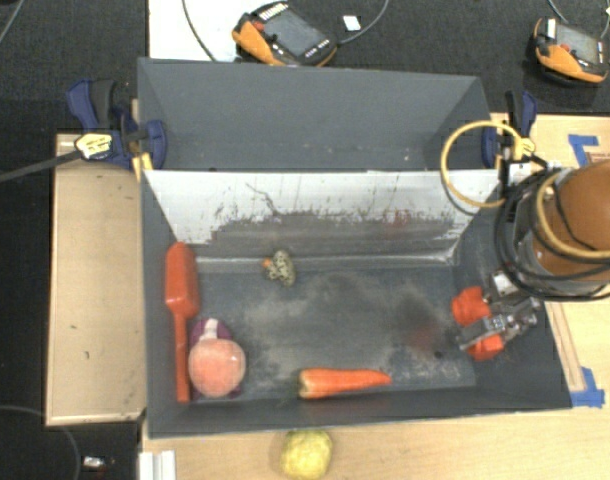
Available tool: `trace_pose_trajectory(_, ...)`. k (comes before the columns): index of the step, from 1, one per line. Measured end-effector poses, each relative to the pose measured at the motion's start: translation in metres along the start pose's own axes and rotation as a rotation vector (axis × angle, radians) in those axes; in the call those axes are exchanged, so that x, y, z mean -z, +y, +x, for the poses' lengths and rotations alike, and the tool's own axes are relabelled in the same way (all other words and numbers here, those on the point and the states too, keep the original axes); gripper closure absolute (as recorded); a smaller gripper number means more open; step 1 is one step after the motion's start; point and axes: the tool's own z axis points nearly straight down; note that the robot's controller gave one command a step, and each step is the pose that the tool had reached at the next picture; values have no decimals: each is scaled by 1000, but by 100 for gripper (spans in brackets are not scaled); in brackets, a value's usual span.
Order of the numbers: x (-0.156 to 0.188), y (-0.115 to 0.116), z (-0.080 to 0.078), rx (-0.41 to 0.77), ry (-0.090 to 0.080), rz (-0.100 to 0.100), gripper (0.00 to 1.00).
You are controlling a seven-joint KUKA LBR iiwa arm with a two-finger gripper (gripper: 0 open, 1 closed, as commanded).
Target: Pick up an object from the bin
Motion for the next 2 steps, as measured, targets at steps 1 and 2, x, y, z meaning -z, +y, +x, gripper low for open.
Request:
trace_pose_trajectory(1,31,0,-1,-4,-1,1,100)
trace_pose_trajectory(2,41,-1,-2,-11,-2,3,100)
